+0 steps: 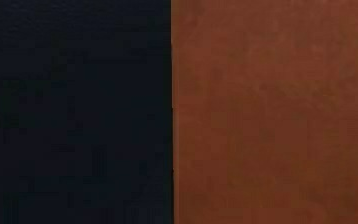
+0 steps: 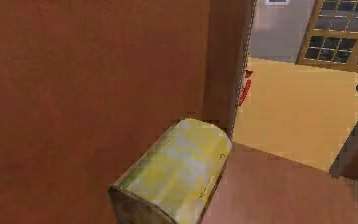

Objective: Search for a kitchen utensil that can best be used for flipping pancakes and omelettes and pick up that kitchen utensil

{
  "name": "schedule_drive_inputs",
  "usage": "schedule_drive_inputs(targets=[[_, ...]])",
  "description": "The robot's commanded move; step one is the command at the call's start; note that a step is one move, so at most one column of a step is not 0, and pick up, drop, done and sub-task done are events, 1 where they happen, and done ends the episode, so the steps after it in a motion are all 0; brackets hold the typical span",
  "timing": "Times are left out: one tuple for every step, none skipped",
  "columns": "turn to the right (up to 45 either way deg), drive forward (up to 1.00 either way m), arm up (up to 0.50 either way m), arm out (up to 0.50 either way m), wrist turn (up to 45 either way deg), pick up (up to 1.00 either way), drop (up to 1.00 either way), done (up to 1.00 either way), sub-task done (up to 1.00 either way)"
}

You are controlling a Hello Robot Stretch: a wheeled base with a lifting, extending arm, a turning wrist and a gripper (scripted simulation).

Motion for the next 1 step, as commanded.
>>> schedule_drive_inputs(targets=[[45.0,0.0,0.0,0.0,0.0,0.0,0.0,0.0,0.0]])
